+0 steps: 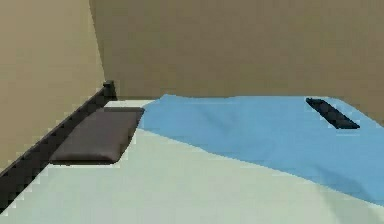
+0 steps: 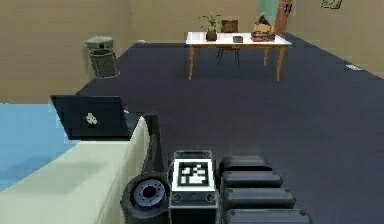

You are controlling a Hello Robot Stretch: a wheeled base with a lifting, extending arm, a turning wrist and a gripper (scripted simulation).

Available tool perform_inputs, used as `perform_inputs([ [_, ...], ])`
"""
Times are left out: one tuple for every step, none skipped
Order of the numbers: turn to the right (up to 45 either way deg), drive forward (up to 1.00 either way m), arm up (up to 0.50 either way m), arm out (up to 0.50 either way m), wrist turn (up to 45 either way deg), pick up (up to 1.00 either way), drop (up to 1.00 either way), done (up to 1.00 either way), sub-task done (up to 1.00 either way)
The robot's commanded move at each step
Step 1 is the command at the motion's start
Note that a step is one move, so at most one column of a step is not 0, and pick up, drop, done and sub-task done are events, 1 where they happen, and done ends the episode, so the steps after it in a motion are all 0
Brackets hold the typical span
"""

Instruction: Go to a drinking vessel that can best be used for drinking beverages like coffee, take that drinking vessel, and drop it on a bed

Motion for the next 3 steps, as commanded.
perform_inputs([
  [-45.0,0.0,0.0,0.0,0.0,0.0,0.0,0.0,0.0],
  [-33.0,0.0,0.0,0.0,0.0,0.0,0.0,0.0,0.0],
  [0.0,0.25,0.0,0.0,0.0,0.0,0.0,0.0,0.0],
])
